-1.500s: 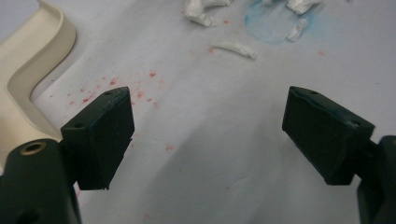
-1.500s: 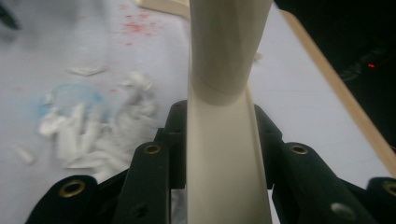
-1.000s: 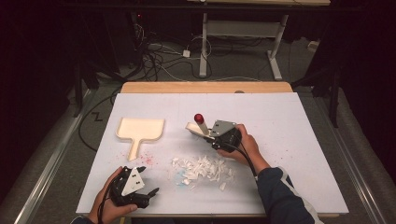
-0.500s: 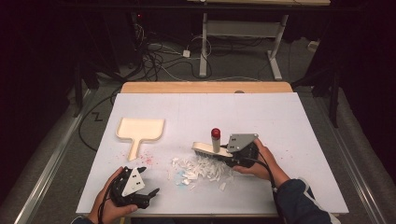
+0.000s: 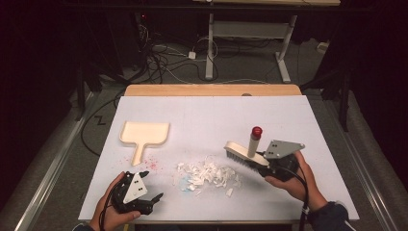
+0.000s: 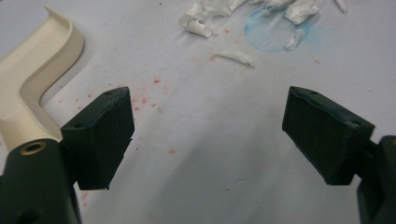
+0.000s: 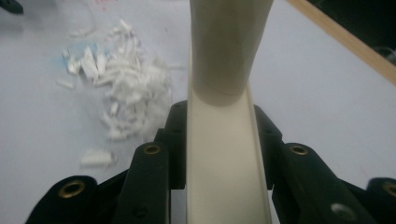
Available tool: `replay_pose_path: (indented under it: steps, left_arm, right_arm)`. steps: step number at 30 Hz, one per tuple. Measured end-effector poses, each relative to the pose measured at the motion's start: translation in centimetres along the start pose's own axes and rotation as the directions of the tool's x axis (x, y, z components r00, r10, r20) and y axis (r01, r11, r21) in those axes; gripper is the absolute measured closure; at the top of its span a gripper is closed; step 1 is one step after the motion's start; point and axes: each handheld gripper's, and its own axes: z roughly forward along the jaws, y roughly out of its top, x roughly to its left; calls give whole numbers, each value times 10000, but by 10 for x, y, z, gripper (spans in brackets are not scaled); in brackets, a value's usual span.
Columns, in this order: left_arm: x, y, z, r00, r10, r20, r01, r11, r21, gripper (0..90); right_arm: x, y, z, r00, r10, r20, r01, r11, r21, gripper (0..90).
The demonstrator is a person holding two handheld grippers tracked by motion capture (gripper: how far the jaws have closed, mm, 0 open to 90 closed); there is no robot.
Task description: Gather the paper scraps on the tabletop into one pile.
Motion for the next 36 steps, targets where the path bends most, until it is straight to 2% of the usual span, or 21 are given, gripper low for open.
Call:
replay_pose_path:
  steps: [4,8,10,15,20,22,23,25,30,36]
  left_arm:
    - [-1,1,1,10000,65,14,-65,10000,36,161]
    - [-1,3,3,9999,100,35,-101,9999,49,161]
    - [-1,3,4,9999,88,70,-88,9999,59,161]
    - [-1,4,5,9999,119,110,-120,9999,33,161]
    - [0,4,5,9999,15,128,-15,10000,-29,161]
    - [0,4,5,9999,68,131,-68,10000,-15,161]
    - [0,4,5,9999,77,142,-77,10000,-19,161]
    - [0,4,5,9999,80,140,-79,10000,-27,161]
    - [0,4,5,9999,41,123,-41,10000,-23,161]
    - [-1,4,4,9999,84,87,-84,10000,-17,161]
  right_arm:
    - [8,-18,-12,9984,0,566,-54,9953,963,678]
    - [12,-30,-16,9984,218,519,-286,9905,1348,678]
    - [17,-30,-14,9985,343,423,-400,9890,1422,678]
    - [38,-15,3,9995,-72,319,21,9879,1551,678]
    - [51,5,23,10000,-53,16,51,9927,1202,678]
    - [52,12,28,9999,88,-101,-79,9958,912,678]
    - [52,16,30,9996,256,-133,-248,9980,581,678]
    - [51,21,31,9996,288,-43,-287,9990,333,678]
    - [44,19,19,9991,400,-158,-401,9992,-61,678]
    - [39,2,-15,9990,186,-412,-193,9997,-172,678]
